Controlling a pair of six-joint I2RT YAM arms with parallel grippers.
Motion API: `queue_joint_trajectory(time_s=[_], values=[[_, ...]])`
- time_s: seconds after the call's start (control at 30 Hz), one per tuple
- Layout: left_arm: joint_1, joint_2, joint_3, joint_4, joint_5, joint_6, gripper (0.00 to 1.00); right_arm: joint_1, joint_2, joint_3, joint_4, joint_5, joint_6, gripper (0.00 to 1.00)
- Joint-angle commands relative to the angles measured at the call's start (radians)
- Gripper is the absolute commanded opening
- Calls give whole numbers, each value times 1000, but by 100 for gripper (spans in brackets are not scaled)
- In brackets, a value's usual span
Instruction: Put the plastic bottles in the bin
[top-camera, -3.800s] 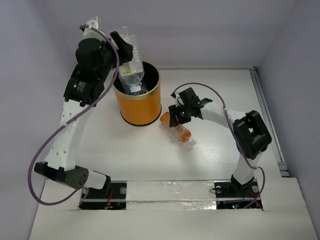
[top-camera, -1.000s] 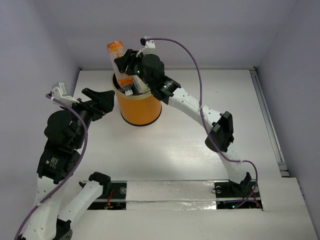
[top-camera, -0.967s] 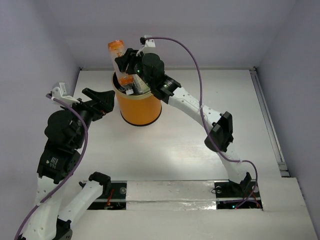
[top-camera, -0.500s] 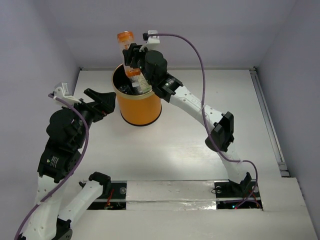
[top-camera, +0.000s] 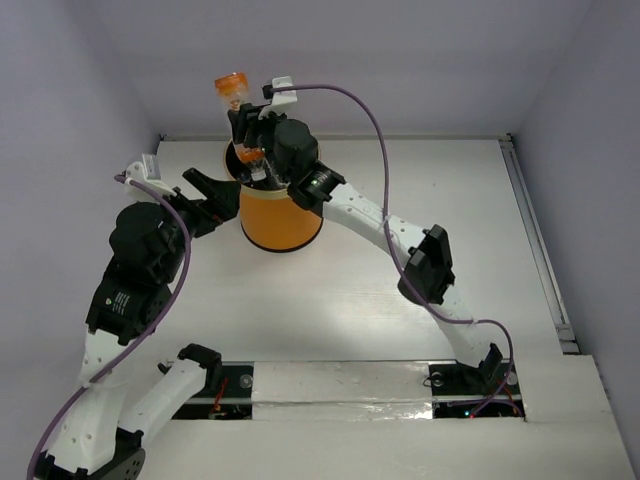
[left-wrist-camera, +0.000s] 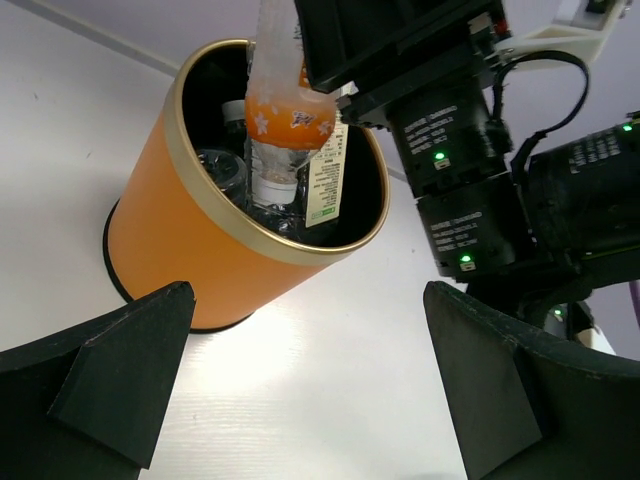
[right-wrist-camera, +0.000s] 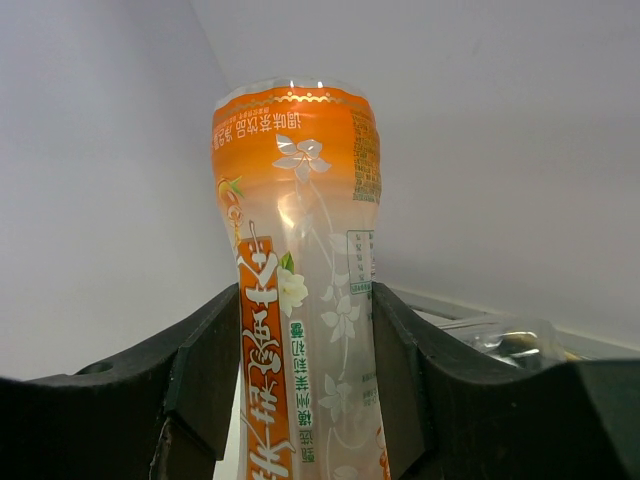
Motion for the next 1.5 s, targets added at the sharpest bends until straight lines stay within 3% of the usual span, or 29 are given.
queue_joint_trajectory(time_s=[0.0,0.2,0.47,0.77,0.93,0.97,1.03,1.07,1.1,1.13,1.17,1.23,1.27,1.37,1.47], values=[[4,0,22,50,5,24,99,2,41,43,113,42,-34,45],[4,26,59,19,3,27,99,13,16,-26,186,67,-57,47],[4,43,76,65,-7,30,99,22,-226,-337,269,64,13,78],[4,8,59,61,-37,24,99,42,-423,-560,236,8,133,88],[4,-21,12,58,-35,16,99,53,-567,-678,216,-2,178,76],[4,-21,5,59,-29,18,99,53,-589,-714,204,-5,201,62],[4,-15,-8,53,-20,15,99,62,-653,-750,153,-24,222,44],[4,-12,-14,56,5,9,95,62,-673,-767,130,-31,248,27],[4,-10,-19,65,20,4,92,62,-698,-803,77,-47,262,19],[4,-4,-28,73,37,-2,85,62,-722,-825,49,-54,276,4],[4,-3,-31,80,61,-7,68,62,-782,-851,21,-65,300,0],[4,2,-33,93,78,-19,44,62,-854,-944,-46,-105,322,0],[4,2,-30,93,86,-19,24,62,-947,-983,-68,-116,342,0],[4,2,-10,74,85,-1,0,62,-1119,-1147,-152,-127,359,0],[4,-4,5,35,74,24,0,62,-1369,-1279,-304,-70,366,0]])
